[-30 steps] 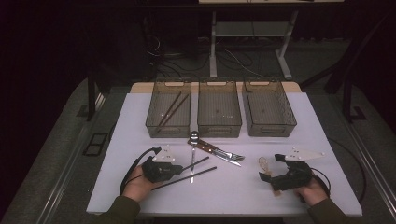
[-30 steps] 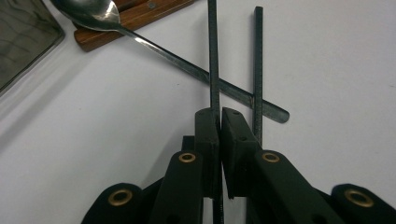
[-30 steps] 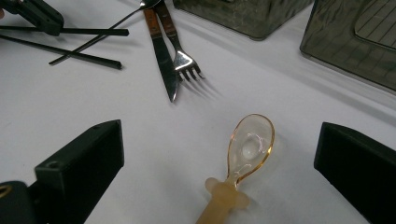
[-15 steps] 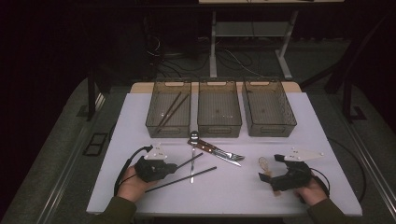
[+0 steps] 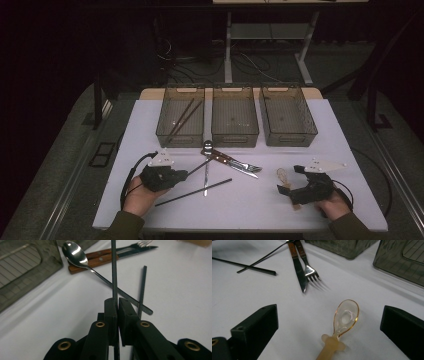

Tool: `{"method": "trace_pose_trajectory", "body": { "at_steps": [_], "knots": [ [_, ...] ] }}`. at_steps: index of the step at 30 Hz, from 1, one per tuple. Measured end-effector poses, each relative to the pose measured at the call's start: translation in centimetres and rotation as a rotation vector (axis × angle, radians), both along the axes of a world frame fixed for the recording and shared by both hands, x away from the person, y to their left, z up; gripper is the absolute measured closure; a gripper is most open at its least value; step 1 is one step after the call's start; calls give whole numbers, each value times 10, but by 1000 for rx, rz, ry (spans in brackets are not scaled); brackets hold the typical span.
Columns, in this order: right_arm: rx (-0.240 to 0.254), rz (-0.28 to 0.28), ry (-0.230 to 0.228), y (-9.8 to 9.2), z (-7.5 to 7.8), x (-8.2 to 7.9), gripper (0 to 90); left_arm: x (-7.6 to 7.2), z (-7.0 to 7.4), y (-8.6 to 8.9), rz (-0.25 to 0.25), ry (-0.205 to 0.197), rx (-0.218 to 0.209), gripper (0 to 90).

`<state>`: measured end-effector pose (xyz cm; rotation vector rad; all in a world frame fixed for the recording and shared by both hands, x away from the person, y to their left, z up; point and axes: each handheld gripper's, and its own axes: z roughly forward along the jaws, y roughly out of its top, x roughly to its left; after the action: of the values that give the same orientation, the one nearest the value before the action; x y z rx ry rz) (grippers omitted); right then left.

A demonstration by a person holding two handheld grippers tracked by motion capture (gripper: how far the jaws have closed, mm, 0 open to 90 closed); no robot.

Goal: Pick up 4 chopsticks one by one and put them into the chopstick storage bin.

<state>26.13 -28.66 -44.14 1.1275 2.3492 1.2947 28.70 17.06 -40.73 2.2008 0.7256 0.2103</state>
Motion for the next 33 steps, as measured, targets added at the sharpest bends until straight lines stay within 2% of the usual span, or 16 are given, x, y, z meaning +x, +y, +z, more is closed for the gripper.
{"method": "trace_pose_trajectory", "body": {
  "at_steps": [9, 13, 15, 22, 33],
  "knots": [
    [-6, -2, -1, 0, 0, 0, 13, 11, 11, -2, 35, -19, -9, 855],
    [-3, -1, 0, 0, 0, 0, 13, 17, 16, -2, 69, -29, -26, 855],
    [-1, -1, 0, 0, 0, 0, 13, 21, 18, -2, 79, -37, -19, 855],
    [-2, -2, 1, 0, 0, 0, 13, 35, 25, -4, 112, -51, -46, 855],
    [-5, -1, 0, 0, -1, 1, 13, 51, 34, -10, 114, -63, -63, 855]
  ]
}}
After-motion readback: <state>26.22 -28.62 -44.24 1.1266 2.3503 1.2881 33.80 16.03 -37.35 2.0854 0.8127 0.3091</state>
